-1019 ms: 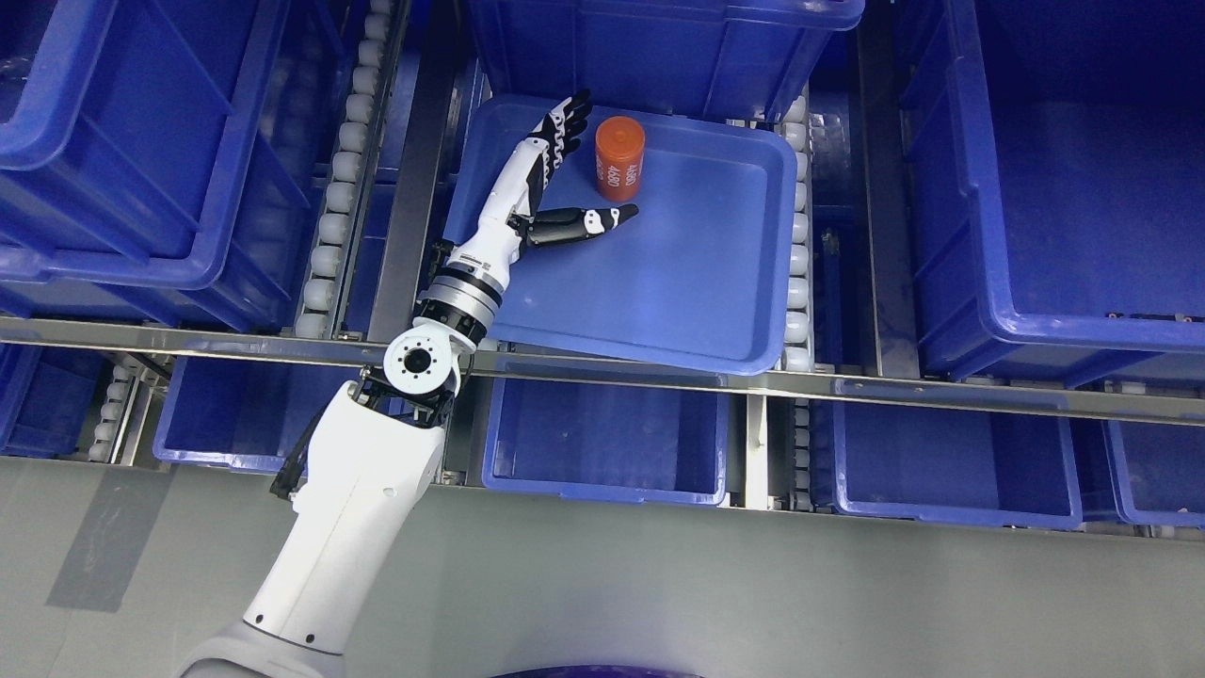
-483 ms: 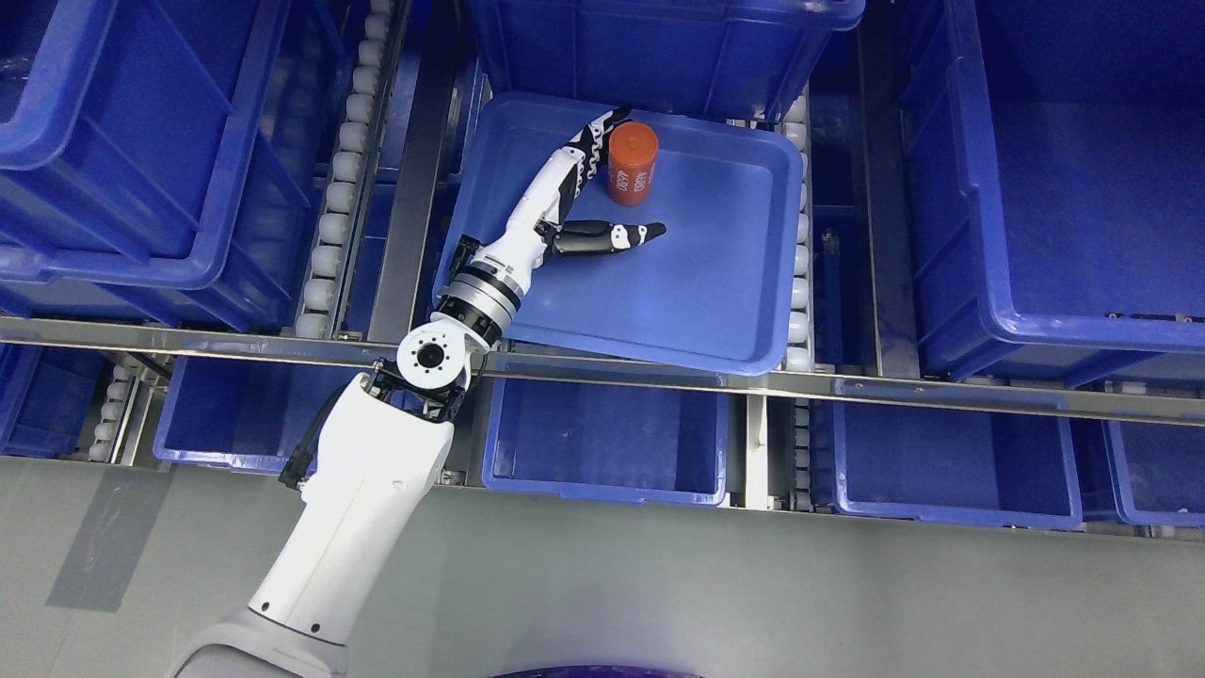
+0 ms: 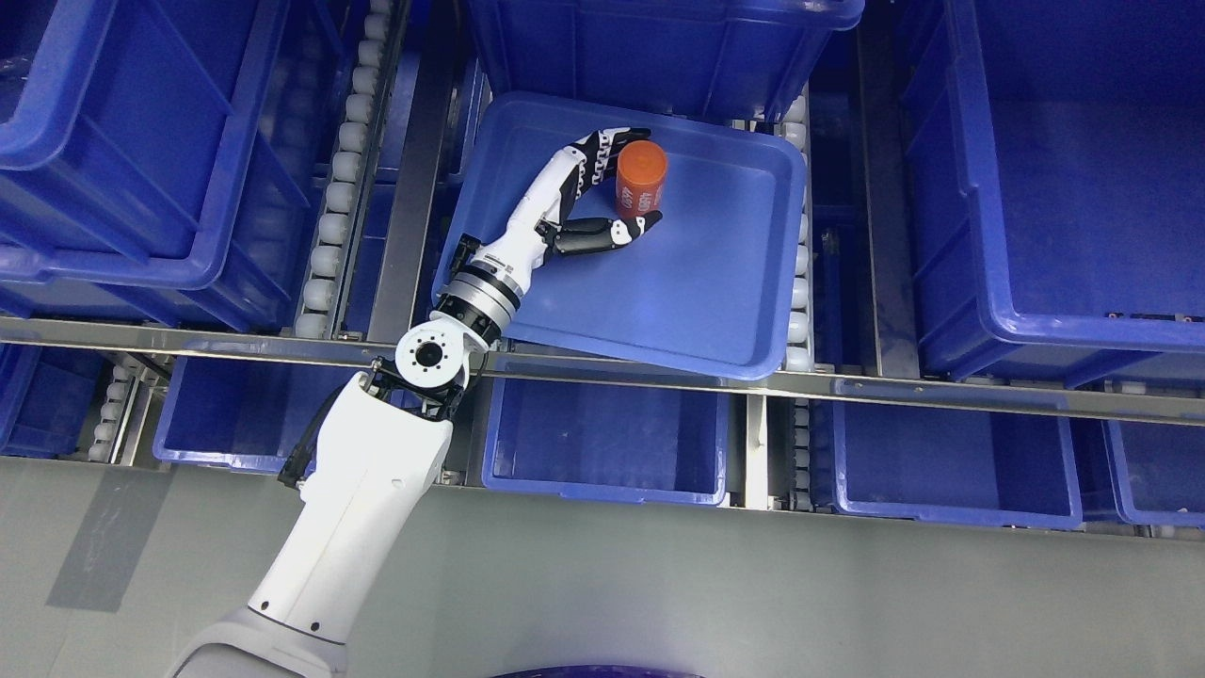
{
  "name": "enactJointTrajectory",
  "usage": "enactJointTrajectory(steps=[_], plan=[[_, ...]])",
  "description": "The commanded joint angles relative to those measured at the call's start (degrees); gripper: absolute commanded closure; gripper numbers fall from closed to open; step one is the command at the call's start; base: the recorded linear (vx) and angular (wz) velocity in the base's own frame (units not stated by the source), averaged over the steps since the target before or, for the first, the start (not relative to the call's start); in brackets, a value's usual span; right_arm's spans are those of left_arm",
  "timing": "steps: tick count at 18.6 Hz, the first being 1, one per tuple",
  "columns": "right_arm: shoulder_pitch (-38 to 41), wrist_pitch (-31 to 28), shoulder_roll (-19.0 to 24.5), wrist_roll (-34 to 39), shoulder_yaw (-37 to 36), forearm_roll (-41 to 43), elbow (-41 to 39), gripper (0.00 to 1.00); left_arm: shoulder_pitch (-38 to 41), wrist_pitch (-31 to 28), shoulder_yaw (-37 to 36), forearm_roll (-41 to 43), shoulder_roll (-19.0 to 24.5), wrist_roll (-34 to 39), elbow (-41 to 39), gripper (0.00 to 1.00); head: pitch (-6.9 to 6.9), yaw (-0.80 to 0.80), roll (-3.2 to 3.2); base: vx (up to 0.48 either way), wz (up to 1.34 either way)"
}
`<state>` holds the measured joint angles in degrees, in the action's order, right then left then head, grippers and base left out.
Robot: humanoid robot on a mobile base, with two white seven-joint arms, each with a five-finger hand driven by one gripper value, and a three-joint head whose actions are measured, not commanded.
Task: Grab orange capacitor from left shelf to right desk
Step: 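Close the left hand fingers around the orange capacitor, then lift the orange capacitor up and out of the blue tray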
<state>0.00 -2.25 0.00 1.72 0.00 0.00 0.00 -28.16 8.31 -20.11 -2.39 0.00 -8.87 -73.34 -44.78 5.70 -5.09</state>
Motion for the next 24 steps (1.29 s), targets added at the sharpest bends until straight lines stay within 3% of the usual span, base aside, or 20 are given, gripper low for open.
enactJointTrajectory(steps=[1, 4, 8, 17, 24], plan=[[1.9, 0.0, -1.0, 0.0, -0.6, 0.0, -1.3, 0.0, 0.0, 3.8, 2.1, -0.3, 1.0, 0.0, 3.3, 0.77, 0.0, 0.0, 0.0, 0.0, 0.0], [1.9, 0.0, -1.0, 0.1, -0.6, 0.0, -1.3, 0.0, 0.0, 5.5, 3.0, -3.4, 1.0, 0.1, 3.3, 0.99, 0.0, 0.0, 0.0, 0.0, 0.0], [1.9, 0.0, -1.0, 0.0, -0.6, 0.0, -1.3, 0.0, 0.0, 7.8, 5.5, -6.8, 1.0, 0.1, 1.9, 1.0, 0.0, 0.0, 0.0, 0.0, 0.0], [1.9, 0.0, -1.0, 0.0, -0.6, 0.0, -1.3, 0.0, -0.2, 12.3, 10.5, -11.9, 1.0, -0.1, -10.6, 0.99, 0.0, 0.0, 0.0, 0.0, 0.0], [1.9, 0.0, -1.0, 0.0, -0.6, 0.0, -1.3, 0.0, -8.4, 14.0, 10.1, -13.6, 1.0, -0.1, -12.4, 0.99, 0.0, 0.0, 0.0, 0.0, 0.0]])
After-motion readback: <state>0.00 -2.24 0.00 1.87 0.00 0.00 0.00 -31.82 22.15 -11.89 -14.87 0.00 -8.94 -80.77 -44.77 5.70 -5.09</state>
